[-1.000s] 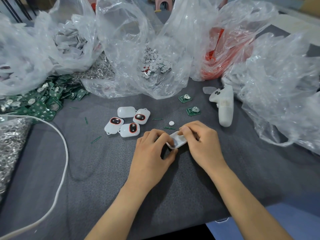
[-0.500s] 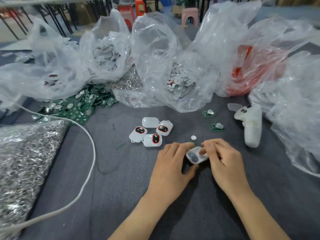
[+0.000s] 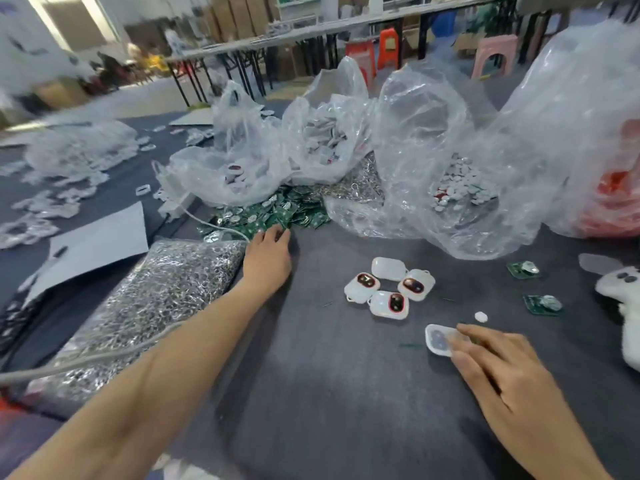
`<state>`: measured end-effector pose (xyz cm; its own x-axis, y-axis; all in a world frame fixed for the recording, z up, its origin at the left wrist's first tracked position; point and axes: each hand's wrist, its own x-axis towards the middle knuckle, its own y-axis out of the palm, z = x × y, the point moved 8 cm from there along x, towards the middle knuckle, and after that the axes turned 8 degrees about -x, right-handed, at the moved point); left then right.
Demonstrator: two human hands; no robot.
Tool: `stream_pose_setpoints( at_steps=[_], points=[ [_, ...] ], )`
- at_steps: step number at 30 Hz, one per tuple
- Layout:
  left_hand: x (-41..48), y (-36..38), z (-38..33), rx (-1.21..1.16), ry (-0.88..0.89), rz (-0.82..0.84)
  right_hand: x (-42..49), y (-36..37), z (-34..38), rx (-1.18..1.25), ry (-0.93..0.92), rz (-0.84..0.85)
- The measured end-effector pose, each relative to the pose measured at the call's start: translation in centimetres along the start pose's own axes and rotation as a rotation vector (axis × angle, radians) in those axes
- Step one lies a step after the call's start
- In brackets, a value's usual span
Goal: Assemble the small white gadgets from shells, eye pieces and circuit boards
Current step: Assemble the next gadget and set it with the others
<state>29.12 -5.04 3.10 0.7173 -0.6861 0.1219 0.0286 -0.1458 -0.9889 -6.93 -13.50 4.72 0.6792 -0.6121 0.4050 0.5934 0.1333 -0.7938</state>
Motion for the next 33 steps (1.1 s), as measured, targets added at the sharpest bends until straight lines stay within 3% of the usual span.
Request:
stream_pose_setpoints(
  at_steps=[10,14,16,18,22,27,33],
  points=[
    [0.5,-3.4,-0.3,-0.2,0.033,-0.174,-0.2,-0.4,-1.2,0.103,0.071,-0.068],
    [-2.0,-7.6,-1.8,-0.686,-0.067,-0.313,-0.3,-1.1,-1.4,0.12,0.084,-0.131],
    [-4.9,-8.1,-6.0,-1.042,-0.035,-0.242,-0.3,-1.7,-1.8,0.185,0.132,-0.167],
    [-8.3,-6.7,-11.5,-1.313,0.042,-0.052,-0.4,-2.3,-2.1,0.276,0.202,-0.203],
    [-12.9,-3.0,-18.7,-1.63,0.014,0.231,-0.7,-2.9,-3.3,0.472,0.351,-0.229],
    [-14.0,-1.9,-20.6,-1.764,0.032,0.289,-0.8,-2.7,-3.9,0.673,0.401,-0.196],
    [-14.9,-1.8,-20.9,-1.675,0.096,0.285,-0.7,-1.8,-4.6,0.797,0.432,-0.154]
  ],
)
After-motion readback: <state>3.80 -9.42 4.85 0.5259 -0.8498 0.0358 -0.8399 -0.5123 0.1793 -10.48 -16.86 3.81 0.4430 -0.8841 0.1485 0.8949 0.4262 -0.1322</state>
